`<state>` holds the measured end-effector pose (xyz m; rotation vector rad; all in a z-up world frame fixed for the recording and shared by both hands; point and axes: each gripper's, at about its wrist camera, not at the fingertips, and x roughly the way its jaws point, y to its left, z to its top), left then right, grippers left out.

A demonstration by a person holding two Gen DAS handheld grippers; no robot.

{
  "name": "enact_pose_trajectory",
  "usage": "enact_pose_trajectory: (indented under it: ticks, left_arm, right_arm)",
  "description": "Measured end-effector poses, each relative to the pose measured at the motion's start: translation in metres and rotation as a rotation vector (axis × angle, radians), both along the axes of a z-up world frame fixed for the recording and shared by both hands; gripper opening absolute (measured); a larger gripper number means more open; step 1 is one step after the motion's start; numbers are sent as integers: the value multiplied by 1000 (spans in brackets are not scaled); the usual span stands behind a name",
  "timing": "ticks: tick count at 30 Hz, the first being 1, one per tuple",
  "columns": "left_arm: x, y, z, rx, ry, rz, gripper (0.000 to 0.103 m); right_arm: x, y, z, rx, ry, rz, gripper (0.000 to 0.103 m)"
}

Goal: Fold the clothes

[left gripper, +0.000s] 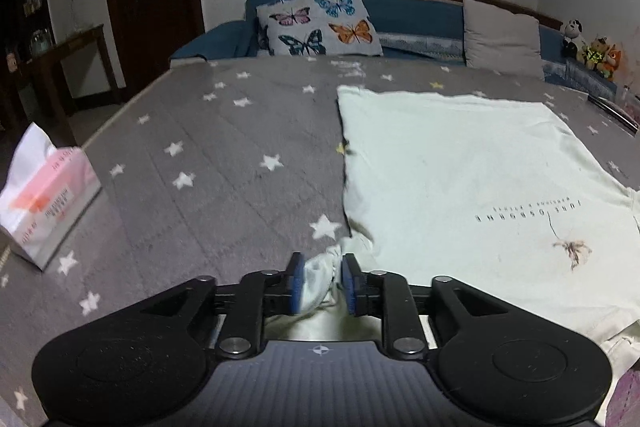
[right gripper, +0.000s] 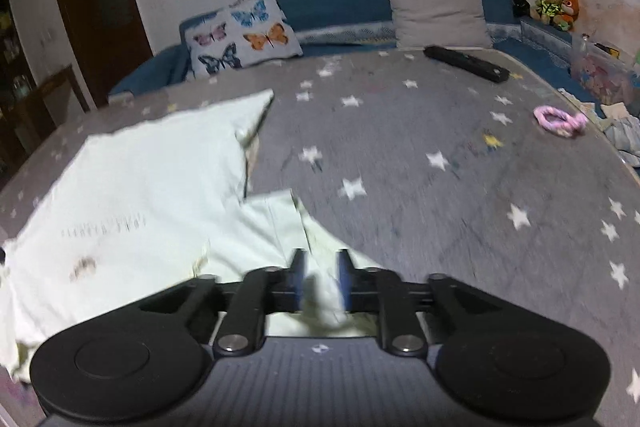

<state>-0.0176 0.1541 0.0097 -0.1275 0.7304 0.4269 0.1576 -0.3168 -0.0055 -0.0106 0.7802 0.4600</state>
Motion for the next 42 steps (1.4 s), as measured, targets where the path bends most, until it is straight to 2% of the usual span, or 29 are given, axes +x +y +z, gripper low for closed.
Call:
enact_pose_trajectory:
  ticks: [2, 6, 10, 11, 12, 15, 19, 22, 25, 29, 32, 36, 42]
  left_arm:
    - [-2, 2, 5, 15, -10, 9, 36]
    - [0, -2, 18, 34, -36, 0, 43]
    - [19, -16, 27, 47, -55, -60, 44]
    - [25, -21, 29, 49, -59, -77, 44]
    - [32, -27, 30, 46, -61, -99, 44]
    - [58, -49, 31, 38, -61, -166, 44]
    - [99, -75, 23, 14, -29, -252, 44]
    - [129, -102, 16, -4, -5, -332, 44]
    - [150, -132, 13, 3, 5, -415, 44]
    - [171, -174, 11, 1, 2, -533, 44]
    - [181, -199, 1, -8, 17, -605, 43]
    - [190, -225, -9, -44, 26, -689, 43]
    - [193, -245, -20, -83, 9, -814, 43]
  right_arm:
    - [11, 6, -1, 20, -1, 17, 40]
    - [27, 21, -10, 47, 15, 50, 40]
    - [39, 31, -20, 58, 35, 73, 36]
    - [41, 33, -24, 58, 43, 76, 26]
    - [38, 32, -22, 56, 35, 73, 8]
    - [31, 31, -16, 49, 9, 62, 6]
    - [-12, 38, 6, -51, -170, 82, 6]
    - [-23, 44, -4, -90, -124, 151, 11]
    - [-21, 37, -10, -65, -57, 168, 11]
    - [3, 15, 11, 52, -38, 117, 12]
    - [33, 8, 20, 94, -22, 107, 12]
    - [74, 16, 21, 99, 5, 140, 13]
    - [139, 57, 8, 86, 84, 220, 13]
